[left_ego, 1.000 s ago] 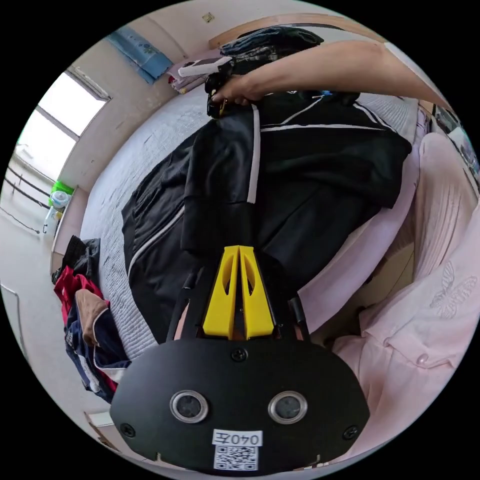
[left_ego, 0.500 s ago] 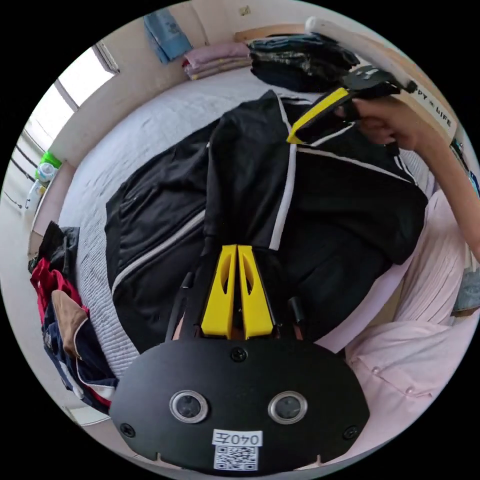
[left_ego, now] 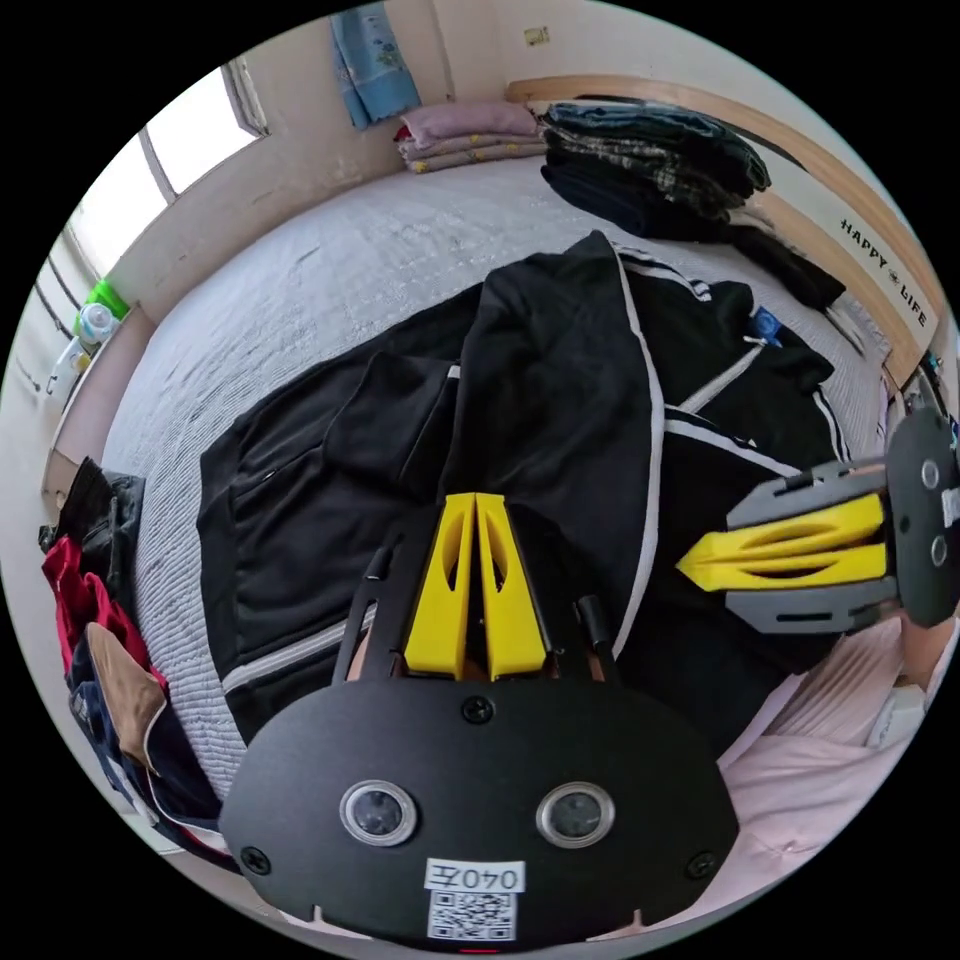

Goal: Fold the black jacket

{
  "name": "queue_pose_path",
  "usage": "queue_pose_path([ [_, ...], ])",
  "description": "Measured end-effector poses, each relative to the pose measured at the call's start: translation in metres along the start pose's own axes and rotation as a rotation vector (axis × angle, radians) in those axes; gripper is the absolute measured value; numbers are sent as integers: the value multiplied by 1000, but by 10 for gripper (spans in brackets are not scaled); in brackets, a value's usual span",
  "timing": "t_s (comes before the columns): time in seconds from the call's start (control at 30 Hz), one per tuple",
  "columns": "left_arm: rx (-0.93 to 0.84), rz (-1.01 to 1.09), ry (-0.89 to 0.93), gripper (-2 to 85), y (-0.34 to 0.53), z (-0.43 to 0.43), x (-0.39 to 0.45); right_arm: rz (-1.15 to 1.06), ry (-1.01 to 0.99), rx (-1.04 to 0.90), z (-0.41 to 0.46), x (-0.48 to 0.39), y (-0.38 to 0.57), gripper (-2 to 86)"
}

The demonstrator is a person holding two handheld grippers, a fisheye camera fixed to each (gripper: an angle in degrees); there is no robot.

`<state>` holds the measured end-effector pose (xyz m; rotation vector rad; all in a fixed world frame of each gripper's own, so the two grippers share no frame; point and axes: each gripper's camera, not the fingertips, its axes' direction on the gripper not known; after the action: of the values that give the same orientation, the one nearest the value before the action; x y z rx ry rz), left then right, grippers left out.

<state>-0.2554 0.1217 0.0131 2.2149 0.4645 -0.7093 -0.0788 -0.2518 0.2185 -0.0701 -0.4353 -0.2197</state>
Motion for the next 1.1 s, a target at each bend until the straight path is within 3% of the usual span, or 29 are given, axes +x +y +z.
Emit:
queue_pose_path([
  [0.07,-9,-19,18,-9,-3,-2,-4,6,24,87,11,0,13,-9],
  [0.17,-19,-66,68,-8,-1,-23,-15,78,-14,67,13,16,12,-10],
  [0.37,92,-79,119,-8,74,-99,-15,87,67,137,11,3,46,-10],
  [0.43,58,-67,107,-9,94,-97,-9,97,68,103,35,0,51,-10],
  [0.5,-107,-15,45,-9,108,-61,1,118,66,101,61,1,55,-10],
  [0.7,2,-101,67,-9,117,-100,-35,181,72,113,66,17,55,-9],
  [0.77,75,-156,27,-9,133,-132,-62,90,60,255,47,-6,60,-6],
  [0.93,132,-346,17,-9,184,-193,-155,-230,-81,329,72,-99,22,28],
  [1.1,153,-418,-69,-9,227,-230,-198,-443,49,310,123,-193,-15,65],
])
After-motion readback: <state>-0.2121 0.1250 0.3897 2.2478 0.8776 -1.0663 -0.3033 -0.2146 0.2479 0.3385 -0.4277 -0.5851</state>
